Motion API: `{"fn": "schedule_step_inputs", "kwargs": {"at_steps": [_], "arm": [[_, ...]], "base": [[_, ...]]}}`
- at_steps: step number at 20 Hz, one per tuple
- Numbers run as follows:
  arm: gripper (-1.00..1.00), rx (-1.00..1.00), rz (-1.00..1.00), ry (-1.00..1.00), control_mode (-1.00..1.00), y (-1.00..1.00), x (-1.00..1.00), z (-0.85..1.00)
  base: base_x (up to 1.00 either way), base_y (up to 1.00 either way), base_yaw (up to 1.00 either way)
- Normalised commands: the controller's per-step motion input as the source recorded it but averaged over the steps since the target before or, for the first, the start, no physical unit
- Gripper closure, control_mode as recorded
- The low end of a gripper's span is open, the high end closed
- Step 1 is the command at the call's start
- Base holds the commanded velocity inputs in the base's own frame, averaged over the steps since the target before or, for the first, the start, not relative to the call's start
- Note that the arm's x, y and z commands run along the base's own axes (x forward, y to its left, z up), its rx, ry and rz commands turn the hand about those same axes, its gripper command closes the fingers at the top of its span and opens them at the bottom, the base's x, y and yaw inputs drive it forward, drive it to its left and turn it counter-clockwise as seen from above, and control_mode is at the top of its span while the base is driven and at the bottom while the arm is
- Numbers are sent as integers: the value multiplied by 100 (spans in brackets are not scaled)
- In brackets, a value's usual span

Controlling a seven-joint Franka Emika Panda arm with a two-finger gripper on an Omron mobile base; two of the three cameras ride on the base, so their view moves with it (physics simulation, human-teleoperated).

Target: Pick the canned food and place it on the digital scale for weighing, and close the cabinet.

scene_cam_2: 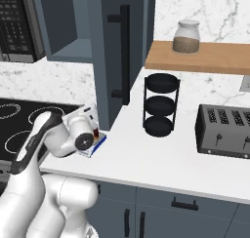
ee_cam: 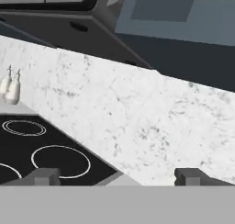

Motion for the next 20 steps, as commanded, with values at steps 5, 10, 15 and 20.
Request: {"fn": "schedule_step_inputs", "kwargs": {"at_steps": [5,10,15,20], "arm": [[-100,-27,-4,-18,-100,36,-92,95],[-100,-48,-1,-19,-100,2,-92,96],[-100,-47,-3,-1,-100,-10,-100,59],[-100,-31,-20,-15,-100,31,-100,-4]], "base": [[0,0,0],[0,0,0],[0,0,0],[0,0,0]]}}
